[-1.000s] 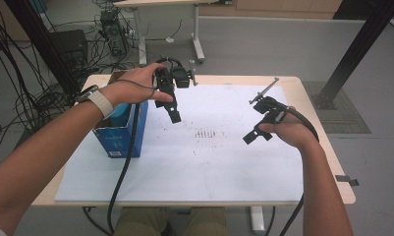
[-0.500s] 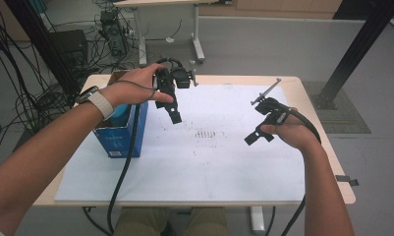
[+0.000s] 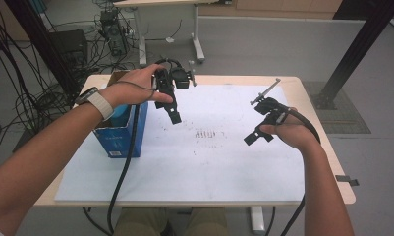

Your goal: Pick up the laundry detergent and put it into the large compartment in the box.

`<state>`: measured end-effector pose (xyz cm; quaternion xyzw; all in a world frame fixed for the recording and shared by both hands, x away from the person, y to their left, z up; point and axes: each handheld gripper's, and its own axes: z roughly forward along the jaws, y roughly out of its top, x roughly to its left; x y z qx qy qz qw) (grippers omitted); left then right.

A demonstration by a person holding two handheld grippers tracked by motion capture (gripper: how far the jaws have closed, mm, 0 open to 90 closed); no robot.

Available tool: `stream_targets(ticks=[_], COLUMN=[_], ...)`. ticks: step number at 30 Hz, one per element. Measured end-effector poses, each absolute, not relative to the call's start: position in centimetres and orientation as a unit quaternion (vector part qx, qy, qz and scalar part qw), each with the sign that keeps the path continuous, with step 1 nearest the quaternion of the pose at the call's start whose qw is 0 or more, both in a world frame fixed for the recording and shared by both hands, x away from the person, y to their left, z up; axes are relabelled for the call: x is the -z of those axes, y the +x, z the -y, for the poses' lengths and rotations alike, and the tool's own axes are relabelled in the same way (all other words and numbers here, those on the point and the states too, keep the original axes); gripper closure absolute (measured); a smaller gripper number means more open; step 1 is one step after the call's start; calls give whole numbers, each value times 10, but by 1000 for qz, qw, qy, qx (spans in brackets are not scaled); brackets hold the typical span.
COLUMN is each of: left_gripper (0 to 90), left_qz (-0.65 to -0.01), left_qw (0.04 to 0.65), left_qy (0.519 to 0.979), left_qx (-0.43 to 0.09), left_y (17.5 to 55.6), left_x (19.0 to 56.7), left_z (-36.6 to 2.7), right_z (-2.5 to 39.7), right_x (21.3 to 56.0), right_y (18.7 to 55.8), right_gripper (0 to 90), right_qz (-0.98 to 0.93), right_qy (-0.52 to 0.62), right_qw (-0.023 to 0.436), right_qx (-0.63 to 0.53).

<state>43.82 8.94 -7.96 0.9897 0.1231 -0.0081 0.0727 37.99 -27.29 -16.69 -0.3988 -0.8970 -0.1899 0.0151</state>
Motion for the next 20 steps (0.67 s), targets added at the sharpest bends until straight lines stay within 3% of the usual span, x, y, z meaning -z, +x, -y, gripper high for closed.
stream_targets(ticks=[20], left_gripper=[83], left_qz=[-126], left_qw=[76], left_qy=[989], left_qx=[8], left_y=[439], left_x=[81], left_z=[-90], right_z=[275], right_x=[168], right_y=[377], right_gripper=[83], right_qz=[895], right_qy=[-401], right_qw=[12], right_qx=[192])
